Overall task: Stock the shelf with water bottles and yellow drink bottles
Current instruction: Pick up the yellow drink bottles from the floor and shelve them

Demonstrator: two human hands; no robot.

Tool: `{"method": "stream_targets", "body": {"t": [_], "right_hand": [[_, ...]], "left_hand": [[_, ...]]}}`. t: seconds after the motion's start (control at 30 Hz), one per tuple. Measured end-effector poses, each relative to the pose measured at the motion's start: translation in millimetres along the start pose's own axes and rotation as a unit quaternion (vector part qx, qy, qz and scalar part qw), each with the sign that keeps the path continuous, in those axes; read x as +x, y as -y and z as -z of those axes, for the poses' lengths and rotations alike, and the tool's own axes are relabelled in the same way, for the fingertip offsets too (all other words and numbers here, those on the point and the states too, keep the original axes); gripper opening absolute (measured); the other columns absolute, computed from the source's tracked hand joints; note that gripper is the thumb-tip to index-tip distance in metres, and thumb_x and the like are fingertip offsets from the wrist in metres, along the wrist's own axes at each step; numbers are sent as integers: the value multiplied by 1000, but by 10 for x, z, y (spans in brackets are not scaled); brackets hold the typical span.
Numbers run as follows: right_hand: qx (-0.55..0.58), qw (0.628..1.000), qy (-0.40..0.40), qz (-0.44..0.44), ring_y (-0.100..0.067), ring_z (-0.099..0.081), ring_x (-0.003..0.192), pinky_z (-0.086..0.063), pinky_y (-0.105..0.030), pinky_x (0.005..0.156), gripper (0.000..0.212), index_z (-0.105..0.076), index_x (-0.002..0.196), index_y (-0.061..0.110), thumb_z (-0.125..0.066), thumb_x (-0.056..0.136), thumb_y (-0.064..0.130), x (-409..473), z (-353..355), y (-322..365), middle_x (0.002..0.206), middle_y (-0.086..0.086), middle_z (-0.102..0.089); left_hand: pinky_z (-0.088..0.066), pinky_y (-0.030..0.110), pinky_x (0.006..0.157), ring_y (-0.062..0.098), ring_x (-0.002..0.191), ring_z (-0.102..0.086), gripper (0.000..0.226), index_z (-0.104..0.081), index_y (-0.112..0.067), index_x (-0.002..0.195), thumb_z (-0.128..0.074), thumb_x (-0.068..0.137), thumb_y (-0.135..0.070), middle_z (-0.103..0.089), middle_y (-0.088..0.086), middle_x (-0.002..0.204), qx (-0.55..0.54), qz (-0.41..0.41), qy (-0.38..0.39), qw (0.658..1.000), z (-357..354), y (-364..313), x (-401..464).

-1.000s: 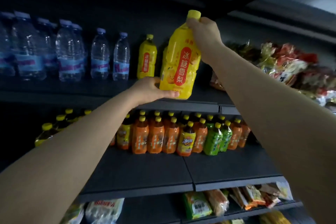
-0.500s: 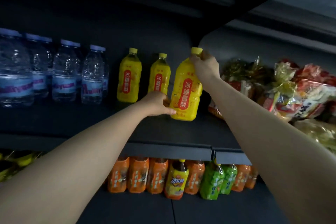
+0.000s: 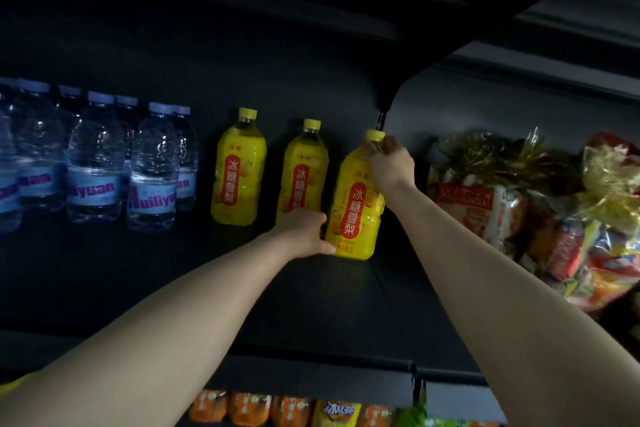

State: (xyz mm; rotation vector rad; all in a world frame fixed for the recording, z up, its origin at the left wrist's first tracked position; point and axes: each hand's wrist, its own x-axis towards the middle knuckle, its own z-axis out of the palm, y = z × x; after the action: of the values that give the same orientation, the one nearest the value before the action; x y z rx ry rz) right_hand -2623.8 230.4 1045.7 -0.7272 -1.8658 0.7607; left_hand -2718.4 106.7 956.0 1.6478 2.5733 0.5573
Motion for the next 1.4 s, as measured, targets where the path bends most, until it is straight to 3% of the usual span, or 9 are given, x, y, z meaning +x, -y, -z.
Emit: {"method": "stream_targets", "body": {"t": [0.2, 0.33, 0.43, 0.5, 0.77, 0.97, 1.4], "right_hand": [[-35, 999, 7, 36, -18, -55, 81, -36, -20, 53, 29, -58, 113, 11, -52, 100, 37, 183, -159, -148, 98, -3, -61], [-55, 997, 8, 44, -24, -58, 90, -40, -29, 69, 35, -57, 114, 9, -51, 100, 41, 284, -217, -210, 108, -11, -64], [-107, 992, 22, 64, -36, -55, 111, -48, -44, 87, 47, -53, 121, 9, -47, 99, 49, 345, -243, -242, 121, -15, -59], [-165, 983, 26, 78, -39, -49, 120, -45, -50, 96, 55, -50, 127, 8, -42, 99, 54, 370, -234, -259, 128, -16, -55], [-211, 973, 15, 95, -37, -39, 127, -39, -46, 97, 56, -49, 130, 7, -40, 100, 53, 482, -213, -338, 134, -16, -52], [-197, 975, 17, 103, -38, -42, 125, -37, -43, 97, 55, -50, 128, 7, -40, 100, 53, 549, -243, -391, 131, -16, -53], [-191, 978, 18, 84, -39, -43, 124, -39, -43, 95, 54, -49, 128, 10, -40, 100, 54, 565, -257, -377, 130, -14, -53]], "left_hand": [[-44, 31, 85, 23, 111, -59, 58, -57, -18, 123, -61, 86, -63, -62, 2, 121, 64, 19, -35, 997, -111, -64, 201], [-49, 35, 91, 23, 108, -60, 56, -57, -16, 119, -58, 88, -63, -63, 5, 118, 103, 31, -47, 993, -175, -70, 317], [-50, 37, 91, 24, 107, -60, 54, -56, -16, 118, -55, 90, -62, -62, 6, 117, 128, 30, -53, 990, -198, -71, 374], [-49, 36, 89, 25, 107, -60, 53, -57, -16, 117, -54, 90, -61, -62, 6, 116, 144, 33, -59, 987, -205, -79, 412], [-50, 36, 85, 25, 106, -60, 56, -57, -15, 119, -49, 91, -64, -61, 7, 117, 192, 40, -73, 978, -247, -111, 538], [-42, 31, 71, 22, 99, -60, 55, -56, -15, 113, -49, 91, -65, -60, 6, 109, 221, 49, -77, 971, -229, -137, 582], [-42, 31, 71, 22, 96, -61, 59, -58, -16, 114, -51, 88, -68, -62, 5, 106, 204, 64, -89, 973, -271, -81, 587]]}}
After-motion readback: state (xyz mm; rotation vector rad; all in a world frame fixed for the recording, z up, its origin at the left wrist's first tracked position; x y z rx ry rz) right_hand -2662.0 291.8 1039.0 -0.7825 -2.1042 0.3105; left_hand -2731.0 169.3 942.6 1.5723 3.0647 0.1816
